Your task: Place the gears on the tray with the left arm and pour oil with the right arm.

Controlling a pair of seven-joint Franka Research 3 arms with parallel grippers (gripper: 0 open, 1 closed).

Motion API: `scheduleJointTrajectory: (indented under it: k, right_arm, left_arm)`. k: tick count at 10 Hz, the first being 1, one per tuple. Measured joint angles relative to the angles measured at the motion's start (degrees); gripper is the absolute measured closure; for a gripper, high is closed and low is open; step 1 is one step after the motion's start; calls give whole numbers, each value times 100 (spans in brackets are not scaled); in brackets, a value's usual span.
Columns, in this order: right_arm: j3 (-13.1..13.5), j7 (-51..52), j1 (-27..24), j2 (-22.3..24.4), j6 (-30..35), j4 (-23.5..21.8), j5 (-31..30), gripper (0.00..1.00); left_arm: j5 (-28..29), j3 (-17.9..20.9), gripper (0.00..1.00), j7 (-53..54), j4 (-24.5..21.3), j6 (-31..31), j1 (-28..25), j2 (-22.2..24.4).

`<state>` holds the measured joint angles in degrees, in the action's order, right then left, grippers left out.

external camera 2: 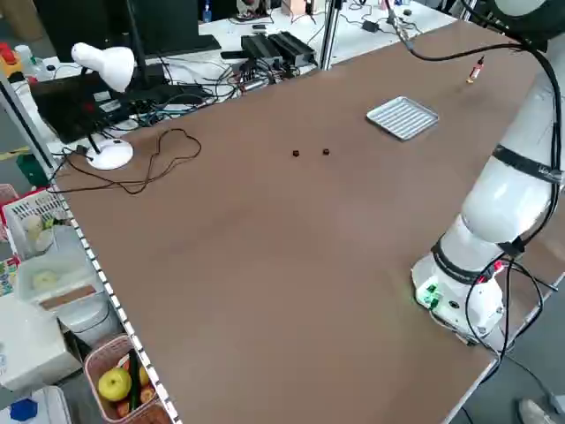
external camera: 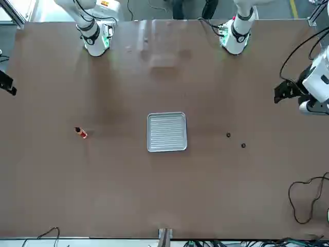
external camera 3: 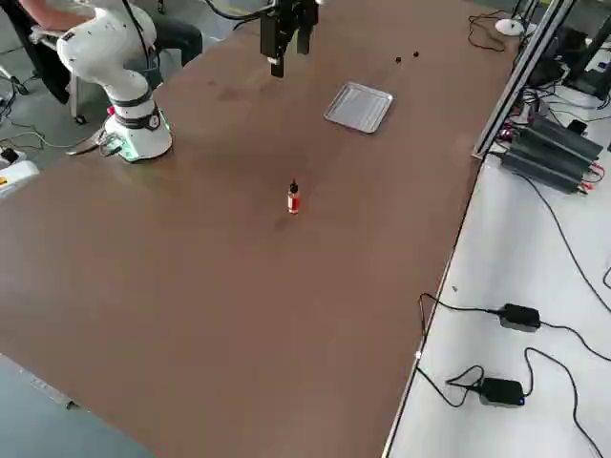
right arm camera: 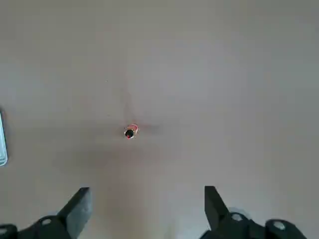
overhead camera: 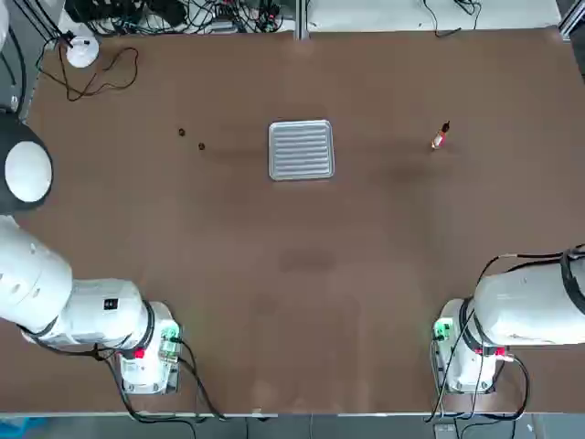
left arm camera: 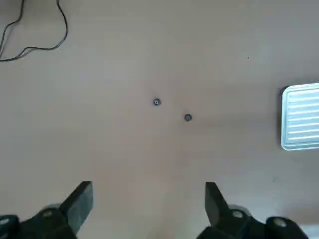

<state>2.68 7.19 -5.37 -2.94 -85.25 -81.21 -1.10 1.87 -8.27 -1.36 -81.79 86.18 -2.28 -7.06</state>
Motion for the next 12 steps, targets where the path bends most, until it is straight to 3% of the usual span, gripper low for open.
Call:
scheduleJointTrajectory:
  k: [4,7,12]
  right_arm:
    - [10,254,-25,-7,37,-12,1,0]
    - [48,1514,-479,-95,6,-77,700,0]
    - [73,3765,-1291,-241,-346,-782,1774,0]
  left_arm:
    - [0,-8,1,0,0,2,2,0]
    - [-1,-267,1,-90,-210,429,7,-12]
    - [0,-507,1,-245,-2226,2713,20,-159]
